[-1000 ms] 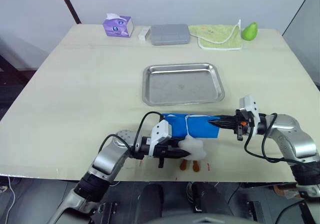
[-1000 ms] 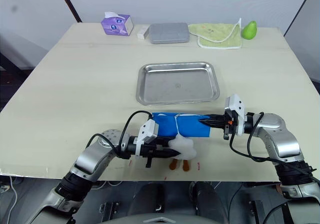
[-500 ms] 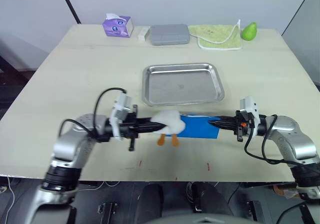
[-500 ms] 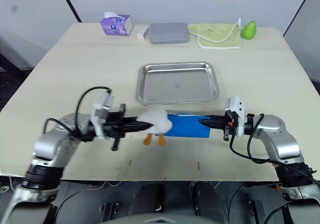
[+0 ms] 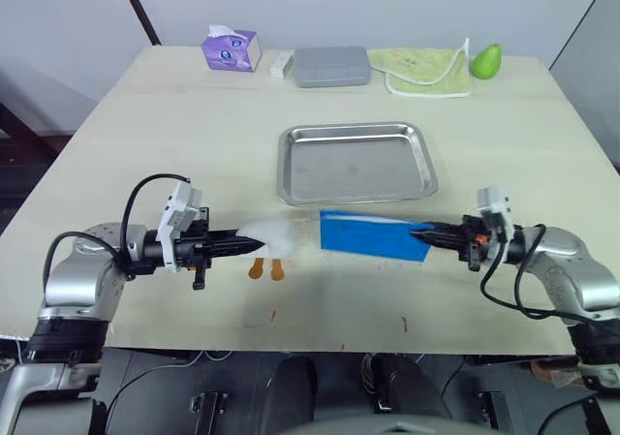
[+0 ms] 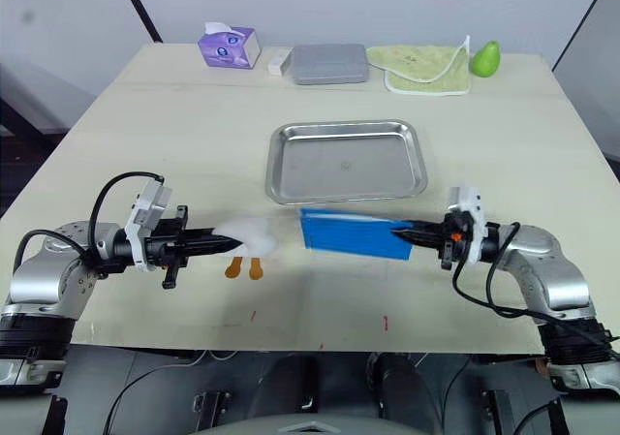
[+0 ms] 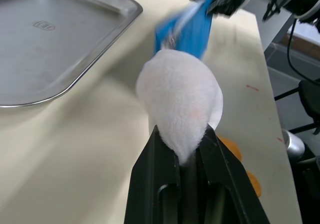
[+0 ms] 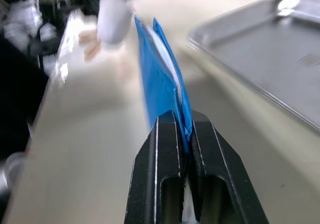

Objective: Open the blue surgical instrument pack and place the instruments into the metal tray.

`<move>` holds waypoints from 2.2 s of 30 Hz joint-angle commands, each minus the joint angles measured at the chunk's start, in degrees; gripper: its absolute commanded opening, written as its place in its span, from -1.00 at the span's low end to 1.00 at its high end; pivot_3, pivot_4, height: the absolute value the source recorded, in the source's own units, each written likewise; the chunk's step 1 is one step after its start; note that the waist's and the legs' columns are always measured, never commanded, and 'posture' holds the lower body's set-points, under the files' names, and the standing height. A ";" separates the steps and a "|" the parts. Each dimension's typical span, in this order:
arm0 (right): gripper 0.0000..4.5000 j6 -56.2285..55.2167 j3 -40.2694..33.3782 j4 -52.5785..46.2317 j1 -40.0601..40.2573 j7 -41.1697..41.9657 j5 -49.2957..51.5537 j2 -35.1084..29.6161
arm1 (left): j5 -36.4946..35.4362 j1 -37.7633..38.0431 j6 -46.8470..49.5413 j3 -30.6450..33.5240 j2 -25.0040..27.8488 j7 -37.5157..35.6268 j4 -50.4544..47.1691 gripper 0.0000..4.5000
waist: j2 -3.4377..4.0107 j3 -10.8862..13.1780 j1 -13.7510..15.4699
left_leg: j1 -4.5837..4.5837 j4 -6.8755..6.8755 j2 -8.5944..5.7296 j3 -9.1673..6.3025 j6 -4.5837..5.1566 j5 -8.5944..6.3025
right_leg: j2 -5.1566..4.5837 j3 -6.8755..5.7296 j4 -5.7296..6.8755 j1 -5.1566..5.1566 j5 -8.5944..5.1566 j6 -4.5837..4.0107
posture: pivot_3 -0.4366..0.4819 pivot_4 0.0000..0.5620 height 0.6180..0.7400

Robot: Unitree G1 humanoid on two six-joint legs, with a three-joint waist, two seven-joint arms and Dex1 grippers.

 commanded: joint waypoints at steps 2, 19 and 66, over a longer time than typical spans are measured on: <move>-1.00 10.72 -7.46 -6.13 -3.71 -2.16 14.08 -0.69 | 0.47 -0.68 -0.16 1.22 0.94 0.22 -1.11 -0.98 | 0.01 0.00 -0.23 | 0.00 -0.01 0.01 -0.01 0.00 0.00 | 0.01 0.00 0.00 0.00 0.00 0.00 | -0.05 -0.47 1.00; -1.00 7.15 -3.96 -8.22 -2.55 -6.04 7.31 0.80 | 11.81 -6.08 -13.32 -1.68 3.88 -0.45 7.39 -0.98 | 0.00 0.01 -0.13 | -0.05 -0.06 0.01 -0.02 0.00 0.00 | 0.02 -0.03 -0.06 -0.04 -0.01 0.01 | -0.05 -0.47 1.00; -1.00 -16.31 6.62 -3.57 3.95 0.04 -13.63 1.85 | -7.60 1.48 5.05 7.40 9.14 -3.94 -0.68 0.77 | -0.02 0.01 -0.01 | -0.05 0.02 0.04 0.12 0.00 0.00 | -0.01 0.03 0.12 -0.15 -0.01 0.01 | -0.05 -0.47 1.00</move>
